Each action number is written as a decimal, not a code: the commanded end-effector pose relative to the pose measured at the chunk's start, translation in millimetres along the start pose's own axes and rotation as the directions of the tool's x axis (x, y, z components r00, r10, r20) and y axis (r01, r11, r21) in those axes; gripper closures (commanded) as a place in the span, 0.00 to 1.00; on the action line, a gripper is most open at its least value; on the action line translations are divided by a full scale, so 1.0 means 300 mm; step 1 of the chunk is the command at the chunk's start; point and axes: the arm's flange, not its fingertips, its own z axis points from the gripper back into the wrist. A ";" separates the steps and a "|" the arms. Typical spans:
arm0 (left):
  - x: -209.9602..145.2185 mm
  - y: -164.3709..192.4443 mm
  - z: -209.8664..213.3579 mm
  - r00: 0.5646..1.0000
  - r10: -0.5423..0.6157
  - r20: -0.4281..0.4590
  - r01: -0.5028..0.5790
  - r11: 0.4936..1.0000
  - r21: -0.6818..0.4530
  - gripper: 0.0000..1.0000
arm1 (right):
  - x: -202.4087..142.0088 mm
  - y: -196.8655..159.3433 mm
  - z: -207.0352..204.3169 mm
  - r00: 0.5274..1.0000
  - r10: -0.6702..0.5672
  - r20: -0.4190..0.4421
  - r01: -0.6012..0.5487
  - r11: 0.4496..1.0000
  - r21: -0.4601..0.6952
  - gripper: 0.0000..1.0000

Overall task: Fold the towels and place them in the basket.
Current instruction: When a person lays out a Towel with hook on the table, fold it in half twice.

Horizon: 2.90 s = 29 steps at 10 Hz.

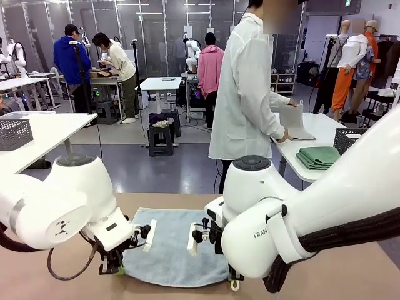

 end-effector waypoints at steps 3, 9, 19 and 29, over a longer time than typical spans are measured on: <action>0.012 0.076 0.139 1.000 0.019 -0.014 -0.018 0.998 0.066 0.94 | 0.015 -0.116 0.145 0.999 0.031 -0.011 -0.032 0.997 -0.074 0.93; 0.008 0.091 0.148 0.999 0.019 0.025 -0.021 0.997 0.073 0.94 | 0.031 -0.121 0.162 1.000 0.017 -0.005 -0.017 0.996 -0.082 0.93; 0.056 0.614 0.132 0.989 0.146 -0.024 -0.144 0.986 0.081 0.94 | 0.149 -0.681 0.083 0.999 0.035 -0.002 -0.034 0.990 -0.136 0.93; 0.023 0.831 -0.001 0.968 0.249 -0.042 -0.247 0.968 0.036 0.94 | 0.064 -0.836 -0.013 0.997 -0.071 0.034 0.075 0.988 -0.134 0.93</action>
